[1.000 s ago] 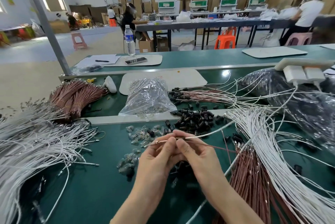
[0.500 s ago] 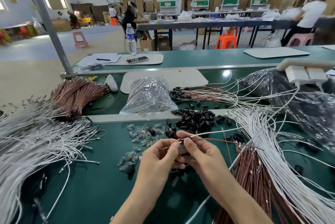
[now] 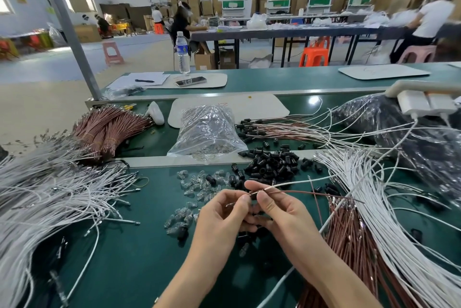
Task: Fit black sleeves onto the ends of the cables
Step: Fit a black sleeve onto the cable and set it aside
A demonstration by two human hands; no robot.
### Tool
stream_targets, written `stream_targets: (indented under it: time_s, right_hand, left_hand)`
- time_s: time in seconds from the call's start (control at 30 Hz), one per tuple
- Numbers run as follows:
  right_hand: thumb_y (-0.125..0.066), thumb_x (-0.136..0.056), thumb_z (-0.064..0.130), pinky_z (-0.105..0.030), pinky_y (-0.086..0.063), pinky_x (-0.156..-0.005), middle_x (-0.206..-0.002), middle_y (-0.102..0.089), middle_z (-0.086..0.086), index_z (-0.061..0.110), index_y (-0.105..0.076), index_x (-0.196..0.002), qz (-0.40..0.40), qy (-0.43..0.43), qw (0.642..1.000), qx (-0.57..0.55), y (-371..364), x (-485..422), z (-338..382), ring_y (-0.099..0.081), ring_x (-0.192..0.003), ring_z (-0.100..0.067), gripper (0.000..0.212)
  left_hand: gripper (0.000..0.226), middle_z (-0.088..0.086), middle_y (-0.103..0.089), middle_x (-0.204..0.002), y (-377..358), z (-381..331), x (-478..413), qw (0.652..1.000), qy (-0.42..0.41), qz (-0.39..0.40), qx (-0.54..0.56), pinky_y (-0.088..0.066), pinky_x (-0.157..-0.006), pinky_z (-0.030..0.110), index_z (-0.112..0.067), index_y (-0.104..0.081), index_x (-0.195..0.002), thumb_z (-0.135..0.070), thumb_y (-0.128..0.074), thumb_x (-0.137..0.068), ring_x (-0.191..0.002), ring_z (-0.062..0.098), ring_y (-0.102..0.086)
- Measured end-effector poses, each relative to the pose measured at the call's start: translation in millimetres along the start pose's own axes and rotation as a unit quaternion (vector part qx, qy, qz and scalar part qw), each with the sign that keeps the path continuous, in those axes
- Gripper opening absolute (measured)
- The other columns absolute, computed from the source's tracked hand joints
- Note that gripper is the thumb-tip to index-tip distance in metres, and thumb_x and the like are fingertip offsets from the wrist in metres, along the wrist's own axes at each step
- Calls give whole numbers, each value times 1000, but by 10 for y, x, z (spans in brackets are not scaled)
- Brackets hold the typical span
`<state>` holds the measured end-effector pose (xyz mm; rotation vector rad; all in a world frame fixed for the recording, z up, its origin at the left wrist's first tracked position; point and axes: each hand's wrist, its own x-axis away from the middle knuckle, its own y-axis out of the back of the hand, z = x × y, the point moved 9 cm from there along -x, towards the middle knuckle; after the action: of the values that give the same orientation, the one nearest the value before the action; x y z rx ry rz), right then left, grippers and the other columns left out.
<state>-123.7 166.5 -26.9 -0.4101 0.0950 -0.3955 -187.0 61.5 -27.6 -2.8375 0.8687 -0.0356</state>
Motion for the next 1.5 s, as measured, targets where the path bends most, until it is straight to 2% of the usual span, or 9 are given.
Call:
stream_targets:
  time_s: [0.1,0.3,0.53,0.73,0.97,1.07,1.23,1.37,1.5]
  right_hand:
    - [-65,-84,27,-25,-57,-74,-85,-75,-5,24,-79,-109,-6,14,1000,12,21,-13,23,-70,-80,-18,28]
    - [-65,-84,28,-21,-55,-72,-69,-59,2,28,-79,-109,-28,32,999,15,93,-7,45,-60,-69,-9,28]
    - [-67,-83,27,-20,-55,-73,-71,-63,1,28,-79,-110,-44,43,998,10,149,-5,68,-63,-71,-11,29]
    - [-68,-84,27,-20,-55,-74,-74,-64,-2,28,-78,-113,-40,36,998,10,188,-7,73,-64,-72,-13,30]
    - [-65,-88,24,-24,-56,-75,-75,-61,-1,25,-76,-117,2,13,1000,-4,110,-7,54,-62,-76,-9,31]
    - [-67,-88,25,-25,-55,-78,-76,-61,0,24,-76,-118,16,8,1000,2,93,4,53,-61,-77,-9,32]
    - [-64,-89,20,-34,-56,-77,-85,-64,-15,16,-76,-118,56,-22,998,-8,-44,24,-41,-62,-79,-25,32]
    - [-66,-86,18,-27,-55,-72,-83,-67,-11,14,-77,-116,36,-27,998,-40,5,24,-4,-64,-77,-18,32]
    - [-67,-84,17,-24,-57,-70,-78,-63,-7,13,-78,-113,8,-22,998,-66,75,21,27,-62,-74,-12,31]
  left_hand:
    - [12,12,-75,-80,28,-26,-15,1000,0,3,-11,-60,-68,30,-8,-71,-96,-17,-64,-98,-71,22,-71]
    - [14,13,-74,-82,77,5,-34,999,42,0,34,-58,-63,27,-2,-65,-95,-11,-57,-101,-69,22,-71]
    - [14,12,-74,-82,87,30,-36,999,47,20,1,-56,-61,26,-6,-68,-97,-18,-61,-100,-66,19,-68]
    - [18,7,-73,-80,3,1,-1,994,53,85,-33,-54,-59,24,-21,-78,-86,-37,-71,-82,-66,15,-65]
    - [16,6,-73,-78,15,-46,-1,995,39,78,-41,-55,-61,25,-23,-78,-80,-37,-70,-83,-64,14,-65]
    - [19,6,-72,-77,19,-26,-12,995,39,75,-56,-54,-60,25,-21,-76,-78,-25,-68,-95,-65,15,-65]
    - [24,3,-67,-71,-36,-15,12,990,42,108,-76,-53,-62,24,-26,-73,-78,-20,-64,-99,-63,14,-62]
    - [10,1,-67,-72,-20,-58,-2,994,29,89,-55,-52,-61,24,-26,-76,-86,-31,-70,-92,-64,13,-61]
    - [11,2,-71,-76,69,-48,-32,997,22,50,-47,-54,-60,23,-21,-77,-89,-21,-69,-95,-65,14,-63]
